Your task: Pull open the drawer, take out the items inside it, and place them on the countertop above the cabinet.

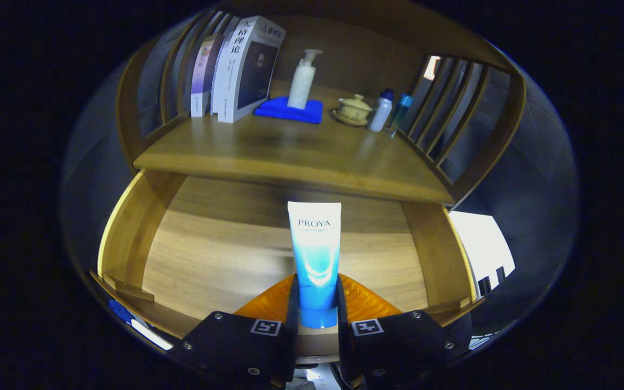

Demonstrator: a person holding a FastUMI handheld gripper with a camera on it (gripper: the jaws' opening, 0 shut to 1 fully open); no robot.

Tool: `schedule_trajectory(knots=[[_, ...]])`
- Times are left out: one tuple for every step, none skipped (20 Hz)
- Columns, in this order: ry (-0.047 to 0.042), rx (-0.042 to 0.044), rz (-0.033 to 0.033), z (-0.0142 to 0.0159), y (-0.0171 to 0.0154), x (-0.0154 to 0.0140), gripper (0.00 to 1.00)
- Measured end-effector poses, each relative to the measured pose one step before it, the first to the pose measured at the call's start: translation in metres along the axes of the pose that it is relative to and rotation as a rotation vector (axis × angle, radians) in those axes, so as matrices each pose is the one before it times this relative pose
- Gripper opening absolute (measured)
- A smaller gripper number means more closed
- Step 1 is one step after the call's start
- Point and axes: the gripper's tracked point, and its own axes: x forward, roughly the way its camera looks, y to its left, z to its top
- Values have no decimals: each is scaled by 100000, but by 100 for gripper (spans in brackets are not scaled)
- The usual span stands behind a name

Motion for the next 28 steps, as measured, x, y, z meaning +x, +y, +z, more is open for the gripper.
schedule_trajectory(knots=[[-2212,1060,-410,888,-303,-371,33],[-2117,1362,-55,1014,-129,-289,33],[-2287,1526,208,990,-57,-9,33],[-1911,1503,228,1069,-49,98,33],[-1552,1048,211,837,-30,122,33],[-1374,699,92,981,-108,368,33],[-1076,199,405,836,34,506,33],[-1249,-116,274,913,36,596,33],[-1175,-640,104,802,-3,754,33],[-787,-960,394,760,96,796,33],[-694,-765,786,809,186,878,33],[-1023,-140,990,992,182,911,33],[-1328,-114,1039,888,138,1040,33],[-1003,-110,702,865,-56,1013,33],[-248,-388,159,537,-171,1139,33],[215,-729,98,425,-242,1019,33],[140,-609,363,207,-181,1058,33],[515,-846,393,60,-187,896,33],[153,-243,620,139,-152,799,33],[-64,197,1304,161,110,852,33],[-101,568,1306,25,163,746,33],[-72,599,1122,45,206,607,33],[566,213,979,-41,161,698,33],[787,0,349,-35,62,427,34],[442,-165,724,-114,7,415,34],[-978,-236,288,427,8,244,35],[-477,343,237,-27,3,349,36],[-867,853,844,113,66,270,37]])
